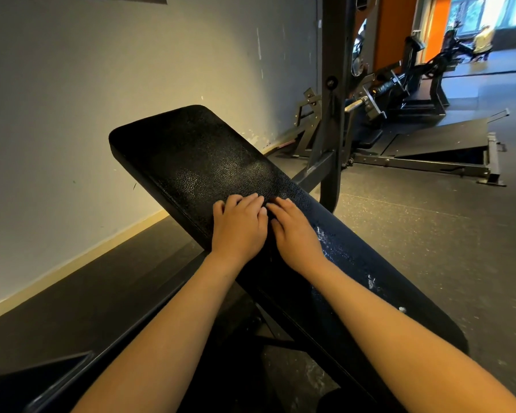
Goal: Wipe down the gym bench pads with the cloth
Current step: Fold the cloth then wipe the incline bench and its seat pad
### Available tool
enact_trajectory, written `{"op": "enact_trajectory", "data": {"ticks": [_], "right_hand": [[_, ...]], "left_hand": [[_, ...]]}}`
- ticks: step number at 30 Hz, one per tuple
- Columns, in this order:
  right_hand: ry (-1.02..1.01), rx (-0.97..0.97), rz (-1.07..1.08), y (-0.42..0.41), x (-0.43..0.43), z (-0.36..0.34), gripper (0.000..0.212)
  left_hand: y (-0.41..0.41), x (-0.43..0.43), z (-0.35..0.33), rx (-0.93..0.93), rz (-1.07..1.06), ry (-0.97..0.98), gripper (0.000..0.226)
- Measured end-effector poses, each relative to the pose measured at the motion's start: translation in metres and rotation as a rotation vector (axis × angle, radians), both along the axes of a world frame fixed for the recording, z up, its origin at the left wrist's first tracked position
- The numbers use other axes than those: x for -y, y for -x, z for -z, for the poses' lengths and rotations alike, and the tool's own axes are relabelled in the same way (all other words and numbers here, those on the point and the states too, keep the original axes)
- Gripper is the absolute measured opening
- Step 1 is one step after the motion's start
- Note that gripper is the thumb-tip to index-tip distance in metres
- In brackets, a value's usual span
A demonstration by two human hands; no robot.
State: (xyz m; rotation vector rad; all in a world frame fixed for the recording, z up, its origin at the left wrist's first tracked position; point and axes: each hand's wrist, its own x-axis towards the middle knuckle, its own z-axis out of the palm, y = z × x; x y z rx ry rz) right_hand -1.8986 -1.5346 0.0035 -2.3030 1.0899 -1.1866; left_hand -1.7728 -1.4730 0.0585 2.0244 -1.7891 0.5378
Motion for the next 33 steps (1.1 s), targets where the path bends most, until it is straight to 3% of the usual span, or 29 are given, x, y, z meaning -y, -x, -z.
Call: {"op": "enact_trajectory", "data": {"ticks": [5, 13, 16, 20, 28, 33], "right_hand": [[-0.146, 0.075, 0.141, -0.007, 0.045, -0.017, 0.042], [-0.019, 0.074, -0.034, -0.006, -0.003, -0.001, 0.039], [-0.030, 0.013, 0.005, 0.000, 0.023, -0.006, 0.041], [-0.166, 0.071, 0.126, 0.002, 0.051, -0.017, 0.042], [-0.025, 0.040, 0.035, 0.002, 0.004, 0.000, 0.040], [-0.103, 0.001, 0.115, 0.006, 0.040, -0.012, 0.041]], "left_hand": [[0.002, 0.013, 0.006, 0.110, -0.054, -0.019, 0.047], [-0.001, 0.010, 0.010, 0.033, -0.036, 0.021, 0.047], [-0.001, 0.007, 0.011, 0.045, -0.017, 0.050, 0.047], [0.001, 0.007, 0.010, 0.047, -0.021, 0.047, 0.051], [0.003, 0.007, 0.011, 0.054, -0.034, 0.033, 0.049], [0.002, 0.006, 0.011, 0.074, -0.023, 0.036, 0.052]]}}
